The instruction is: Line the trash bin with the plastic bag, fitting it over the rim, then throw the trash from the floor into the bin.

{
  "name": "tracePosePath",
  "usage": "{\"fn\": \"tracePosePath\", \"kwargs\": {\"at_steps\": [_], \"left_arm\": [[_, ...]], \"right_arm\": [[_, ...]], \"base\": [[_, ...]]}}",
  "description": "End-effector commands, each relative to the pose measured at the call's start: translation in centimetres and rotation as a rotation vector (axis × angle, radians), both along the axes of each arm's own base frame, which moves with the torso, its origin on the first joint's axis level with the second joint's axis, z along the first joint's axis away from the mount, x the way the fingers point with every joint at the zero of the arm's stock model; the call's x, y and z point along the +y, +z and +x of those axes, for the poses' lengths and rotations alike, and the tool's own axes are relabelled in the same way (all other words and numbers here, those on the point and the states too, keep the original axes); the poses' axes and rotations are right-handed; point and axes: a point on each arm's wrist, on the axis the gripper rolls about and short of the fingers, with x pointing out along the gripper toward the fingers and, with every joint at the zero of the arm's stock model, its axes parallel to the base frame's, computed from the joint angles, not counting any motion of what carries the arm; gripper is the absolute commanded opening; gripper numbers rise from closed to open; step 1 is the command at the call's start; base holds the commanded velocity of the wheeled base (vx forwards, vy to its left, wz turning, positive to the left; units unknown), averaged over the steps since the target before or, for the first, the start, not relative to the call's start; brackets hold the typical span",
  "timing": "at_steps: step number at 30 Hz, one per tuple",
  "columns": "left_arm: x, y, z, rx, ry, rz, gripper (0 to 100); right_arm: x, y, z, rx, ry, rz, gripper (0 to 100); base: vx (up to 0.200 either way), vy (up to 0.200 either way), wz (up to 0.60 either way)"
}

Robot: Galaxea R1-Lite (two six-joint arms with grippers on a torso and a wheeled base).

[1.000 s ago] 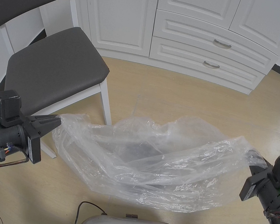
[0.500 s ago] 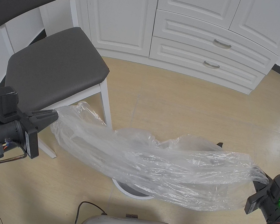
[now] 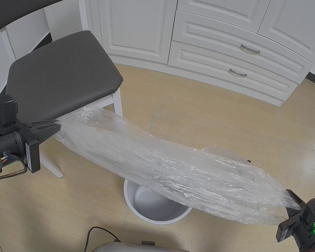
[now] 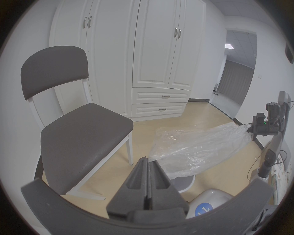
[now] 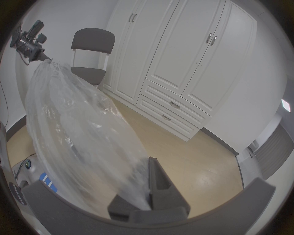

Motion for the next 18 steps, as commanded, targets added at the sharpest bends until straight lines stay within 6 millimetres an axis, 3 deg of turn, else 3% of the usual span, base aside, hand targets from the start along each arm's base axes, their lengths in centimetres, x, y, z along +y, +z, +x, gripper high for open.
{"fn": "tracePosePath", "kwargs": {"at_steps": [1,18], "left_arm": [[0.15,0.06,-0.02,-0.003,0.008,-0.002,0],[0.47,-0.15,0.39,0.002,0.032,0.016,0]], "right_arm": [[-0.18,-0.31,-0.04,0.008,-0.006,-0.023,0],[-0.57,-0.72,0.02,0.018,-0.025,-0.063,0]], "base": [[0.0,0.0,0.0],[0.0,0.0,0.0]]}}
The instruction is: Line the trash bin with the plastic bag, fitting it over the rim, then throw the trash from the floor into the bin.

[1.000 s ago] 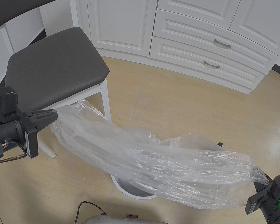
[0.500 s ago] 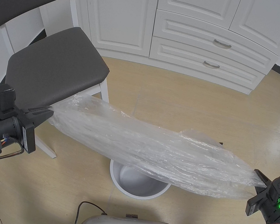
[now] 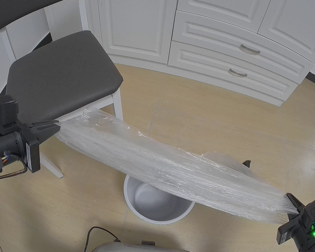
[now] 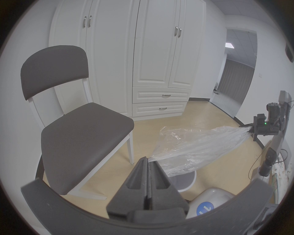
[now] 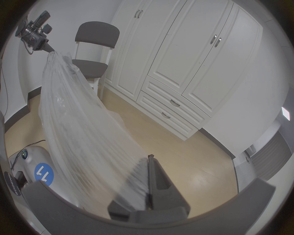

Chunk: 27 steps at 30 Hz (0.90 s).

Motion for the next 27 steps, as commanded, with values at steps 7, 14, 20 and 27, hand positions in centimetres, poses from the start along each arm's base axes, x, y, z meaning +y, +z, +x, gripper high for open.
{"fn": "tracePosePath", "kwargs": {"at_steps": [7,14,20,27], "left_arm": [[1.0,0.0,0.3,-0.014,0.055,0.03,0],[0.9,0.0,0.2,-0.017,0.047,0.03,0],[0.2,0.5,0.0,-0.034,0.005,0.022,0],[-3.1,0.5,0.6,-0.054,-0.136,0.011,0]], "right_arm": [[-1.2,0.0,-0.4,-0.018,-0.037,-0.029,0],[-1.7,1.1,-0.4,-0.059,-0.021,-0.015,0],[-0.9,2.8,0.0,-0.1,0.047,-0.029,0],[-0.7,2.4,-0.4,-0.097,0.165,-0.043,0]], "base": [[0.0,0.0,0.0],[0.0,0.0,0.0],[0.0,0.0,0.0],[0.0,0.0,0.0]]}}
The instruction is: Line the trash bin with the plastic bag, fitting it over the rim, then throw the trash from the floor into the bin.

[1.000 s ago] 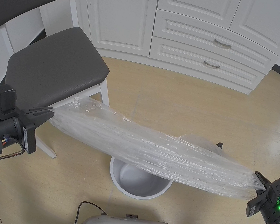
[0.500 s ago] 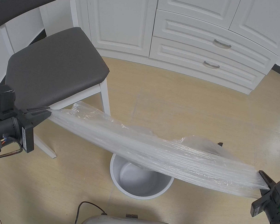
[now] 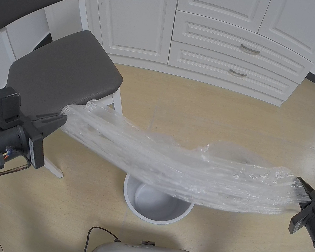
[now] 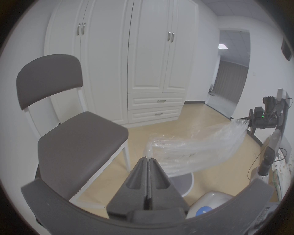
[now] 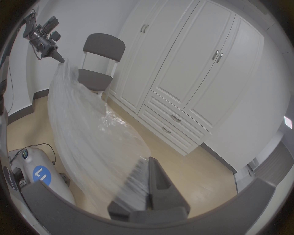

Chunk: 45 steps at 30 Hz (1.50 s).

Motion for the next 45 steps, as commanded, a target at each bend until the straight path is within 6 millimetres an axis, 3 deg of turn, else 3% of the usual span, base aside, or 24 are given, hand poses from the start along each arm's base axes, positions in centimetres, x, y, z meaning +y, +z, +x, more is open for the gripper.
{"fn": "tracePosePath", "kwargs": {"at_steps": [1,6,12,20,25,28,31,39,45], "left_arm": [[-2.4,-0.6,0.9,-0.002,-0.089,-0.004,0],[-4.0,-1.4,1.2,-0.045,-0.146,-0.033,0],[-7.5,-2.9,0.3,-0.092,-0.289,-0.074,0],[-9.2,-3.5,-1.6,-0.118,-0.404,-0.108,0],[-9.2,-3.6,-1.9,-0.115,-0.413,-0.109,0],[-9.0,-3.7,-2.1,-0.113,-0.408,-0.111,0],[-8.5,-4.1,-2.4,-0.106,-0.408,-0.113,0],[-8.4,-4.3,-2.6,-0.058,-0.403,-0.2,0],[-8.5,-4.4,-2.4,-0.043,-0.402,-0.221,0]], "right_arm": [[0.3,-0.7,-0.4,0.023,0.066,0.01,0],[1.3,-0.9,-0.2,0.054,0.133,0.048,0],[2.9,-1.0,-0.3,0.057,0.221,0.107,0],[4.6,-1.6,0.4,0.047,0.251,0.13,0],[6.4,-2.0,0.6,0.056,0.298,0.126,0],[9.5,-2.5,1.0,0.051,0.34,0.184,0],[10.9,-2.7,1.6,0.01,0.25,0.282,0],[11.5,-2.7,3.4,0.029,0.157,0.564,0],[11.1,-4.3,3.9,0.08,0.119,0.593,0]], "base": [[0.0,0.0,0.0],[0.0,0.0,0.0],[0.0,0.0,0.0],[0.0,0.0,0.0],[0.0,0.0,0.0],[0.0,0.0,0.0],[0.0,0.0,0.0],[0.0,0.0,0.0],[0.0,0.0,0.0]]}}
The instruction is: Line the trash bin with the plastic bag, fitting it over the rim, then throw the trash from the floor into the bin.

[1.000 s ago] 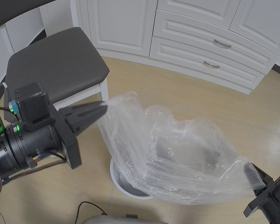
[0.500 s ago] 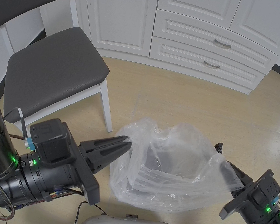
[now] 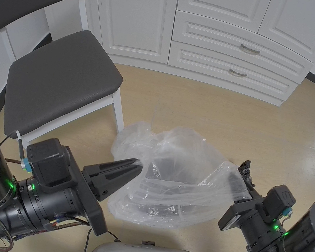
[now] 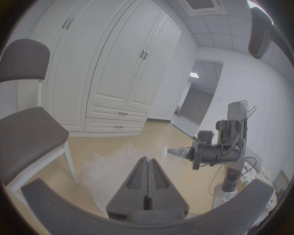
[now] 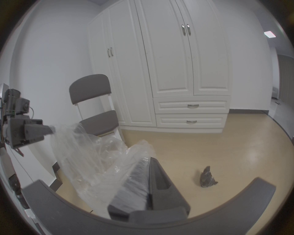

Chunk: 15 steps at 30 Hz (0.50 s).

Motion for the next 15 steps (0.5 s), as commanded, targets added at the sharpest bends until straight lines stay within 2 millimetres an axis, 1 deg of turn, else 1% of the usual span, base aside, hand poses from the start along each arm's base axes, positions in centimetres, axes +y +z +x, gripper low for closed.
{"fn": "tracePosePath", "kwargs": {"at_steps": [1,4,5,8,11,15], "left_arm": [[-0.4,-0.5,0.2,0.028,-0.004,0.002,0],[-0.9,-1.0,0.4,0.046,-0.013,0.015,0],[-1.2,-1.2,0.5,0.052,-0.018,0.01,0],[-1.6,-1.5,0.8,0.051,-0.016,-0.001,0],[-1.8,-1.7,0.9,0.044,-0.012,-0.011,0],[-2.0,-1.8,1.2,0.046,0.015,-0.015,0]], "right_arm": [[0.1,-2.1,1.0,0.058,-0.036,-0.054,0],[-0.1,-2.5,1.7,0.072,-0.067,-0.058,0],[-0.2,-2.9,2.1,0.089,-0.086,-0.077,0],[-0.6,-3.1,3.0,0.111,-0.124,-0.071,0],[-0.7,-2.7,3.2,0.123,-0.134,-0.058,0],[-1.1,-2.8,2.9,0.173,-0.138,-0.082,0]], "base": [[0.0,0.0,0.0],[0.0,0.0,0.0],[0.0,0.0,0.0],[0.0,0.0,0.0],[0.0,0.0,0.0],[0.0,0.0,0.0]]}}
